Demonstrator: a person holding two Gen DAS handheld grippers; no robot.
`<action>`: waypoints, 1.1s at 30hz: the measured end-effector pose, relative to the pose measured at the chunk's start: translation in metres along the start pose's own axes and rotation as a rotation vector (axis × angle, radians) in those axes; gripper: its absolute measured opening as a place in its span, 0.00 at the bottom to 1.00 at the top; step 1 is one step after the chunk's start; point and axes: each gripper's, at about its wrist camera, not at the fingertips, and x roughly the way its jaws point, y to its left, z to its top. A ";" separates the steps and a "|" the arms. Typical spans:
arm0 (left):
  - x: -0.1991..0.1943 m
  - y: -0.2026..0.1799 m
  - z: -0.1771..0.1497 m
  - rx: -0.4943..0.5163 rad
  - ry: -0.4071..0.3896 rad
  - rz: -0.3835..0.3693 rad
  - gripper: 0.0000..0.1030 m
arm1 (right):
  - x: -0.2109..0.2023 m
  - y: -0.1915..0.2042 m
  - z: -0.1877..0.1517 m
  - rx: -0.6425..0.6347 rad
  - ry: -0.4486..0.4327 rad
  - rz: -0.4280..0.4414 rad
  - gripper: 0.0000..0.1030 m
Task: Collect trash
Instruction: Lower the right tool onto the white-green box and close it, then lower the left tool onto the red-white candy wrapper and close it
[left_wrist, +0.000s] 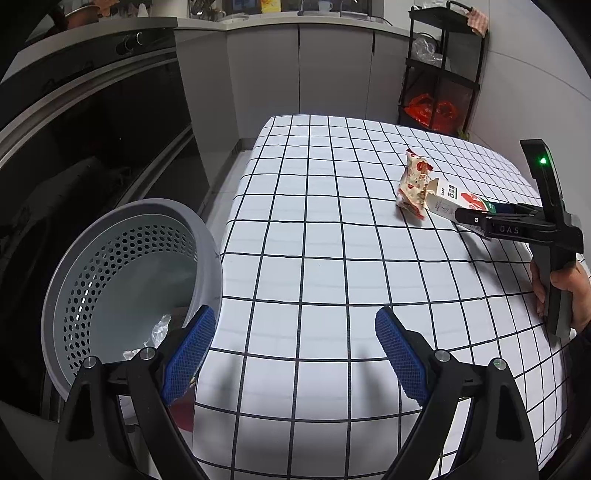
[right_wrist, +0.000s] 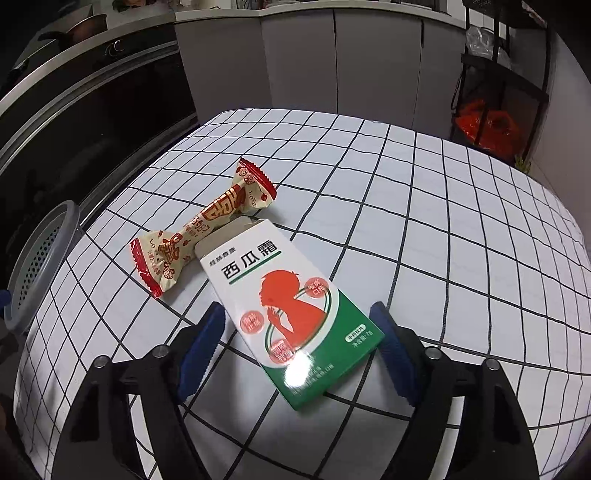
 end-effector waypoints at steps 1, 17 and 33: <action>0.000 0.001 0.000 -0.001 -0.001 0.001 0.84 | -0.001 0.001 -0.002 0.005 -0.001 -0.004 0.65; -0.018 0.001 0.003 -0.033 -0.063 -0.023 0.84 | -0.066 0.003 -0.049 0.241 -0.061 -0.058 0.57; 0.017 -0.061 0.049 0.037 -0.123 -0.069 0.87 | -0.131 -0.018 -0.061 0.392 -0.181 0.002 0.57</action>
